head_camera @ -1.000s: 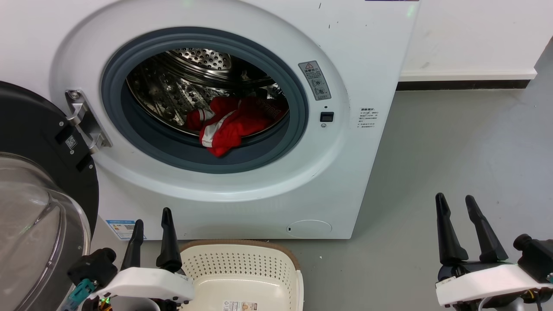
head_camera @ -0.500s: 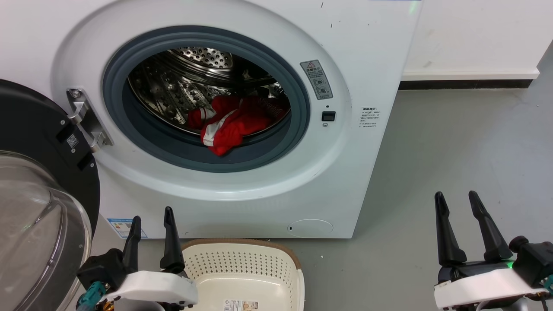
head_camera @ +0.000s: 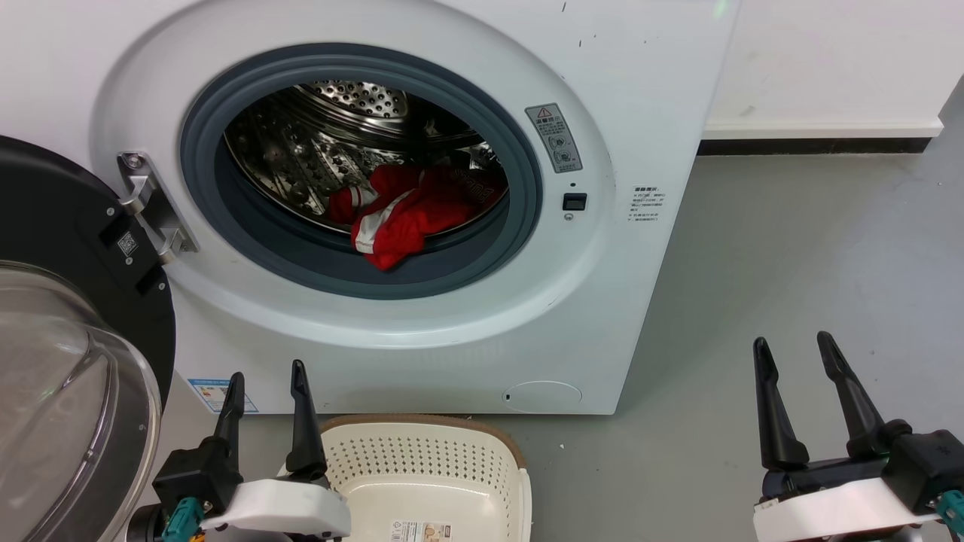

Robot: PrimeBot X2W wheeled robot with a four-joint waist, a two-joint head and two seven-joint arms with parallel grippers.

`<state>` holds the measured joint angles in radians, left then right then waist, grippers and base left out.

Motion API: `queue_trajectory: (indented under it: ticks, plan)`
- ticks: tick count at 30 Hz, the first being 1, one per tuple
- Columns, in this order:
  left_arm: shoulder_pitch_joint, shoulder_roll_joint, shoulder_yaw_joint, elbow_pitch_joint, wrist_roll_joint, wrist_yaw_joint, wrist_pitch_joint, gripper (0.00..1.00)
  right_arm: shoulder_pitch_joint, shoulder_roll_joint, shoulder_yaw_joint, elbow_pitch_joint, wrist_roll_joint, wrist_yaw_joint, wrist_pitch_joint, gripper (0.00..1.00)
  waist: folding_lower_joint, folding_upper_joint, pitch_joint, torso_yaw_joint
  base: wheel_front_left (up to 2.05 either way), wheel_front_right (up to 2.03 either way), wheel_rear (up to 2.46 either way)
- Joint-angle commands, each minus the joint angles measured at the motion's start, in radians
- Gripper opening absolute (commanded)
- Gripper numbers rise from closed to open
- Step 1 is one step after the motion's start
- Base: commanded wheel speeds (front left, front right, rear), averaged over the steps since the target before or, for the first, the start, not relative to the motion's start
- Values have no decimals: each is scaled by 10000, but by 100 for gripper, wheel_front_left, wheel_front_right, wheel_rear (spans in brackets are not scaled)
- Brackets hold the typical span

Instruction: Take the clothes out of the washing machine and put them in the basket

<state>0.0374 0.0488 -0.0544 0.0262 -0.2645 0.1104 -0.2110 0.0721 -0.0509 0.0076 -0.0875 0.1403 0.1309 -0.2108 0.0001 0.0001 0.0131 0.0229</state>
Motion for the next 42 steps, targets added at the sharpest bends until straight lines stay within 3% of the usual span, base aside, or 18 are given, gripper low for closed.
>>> queue_trajectory:
  ticks: [1, 26, 42]
  plan:
    - [91, 20, -21, -104, 277, 52, -98, 100, 114, 8, 9, -113, -241, -3, -119, 100, 0, -1, 7, 5, 0, 0, 0]
    - [292, 23, -168, -142, 1768, 190, -554, 100, 346, 14, 17, -239, -1384, -5, -548, 100, -1, -1, 28, 59, 0, 0, 0]
    - [338, 21, -155, 129, 1529, 64, -548, 100, 392, 14, -56, -49, -1021, -5, -548, 100, -1, -1, -8, 52, 0, 0, 0]
